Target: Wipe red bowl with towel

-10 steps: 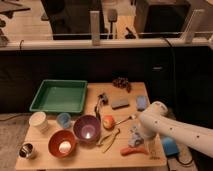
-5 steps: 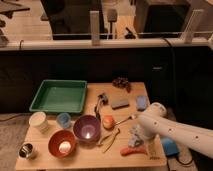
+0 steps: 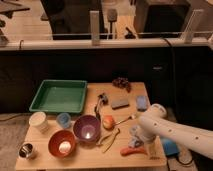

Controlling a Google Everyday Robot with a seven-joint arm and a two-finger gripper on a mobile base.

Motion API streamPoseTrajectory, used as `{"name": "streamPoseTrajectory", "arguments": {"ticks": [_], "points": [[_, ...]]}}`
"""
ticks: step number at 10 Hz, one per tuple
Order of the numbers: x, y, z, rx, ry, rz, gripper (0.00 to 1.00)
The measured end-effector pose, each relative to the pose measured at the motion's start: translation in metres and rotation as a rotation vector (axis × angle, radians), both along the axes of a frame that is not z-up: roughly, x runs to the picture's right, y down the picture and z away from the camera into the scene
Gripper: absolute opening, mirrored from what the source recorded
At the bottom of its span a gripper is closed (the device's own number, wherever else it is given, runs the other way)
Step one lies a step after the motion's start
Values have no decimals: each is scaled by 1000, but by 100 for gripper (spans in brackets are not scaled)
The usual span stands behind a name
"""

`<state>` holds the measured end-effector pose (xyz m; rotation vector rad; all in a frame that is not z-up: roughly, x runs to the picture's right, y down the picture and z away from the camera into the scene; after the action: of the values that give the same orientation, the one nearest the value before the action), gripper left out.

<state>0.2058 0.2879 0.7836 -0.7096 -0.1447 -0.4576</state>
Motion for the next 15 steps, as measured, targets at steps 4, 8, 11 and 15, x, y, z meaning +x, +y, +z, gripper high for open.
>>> {"name": "streamPoseTrajectory", "arguments": {"ticks": [4,8,11,15], "points": [[4,-4,-2,1,-9,-12,63],[-22,-11,12,35,-99,-142,24],[-33,-15,21,65,-144,-182,1],[-34,-17,21,69,-149,-180,0]]}}
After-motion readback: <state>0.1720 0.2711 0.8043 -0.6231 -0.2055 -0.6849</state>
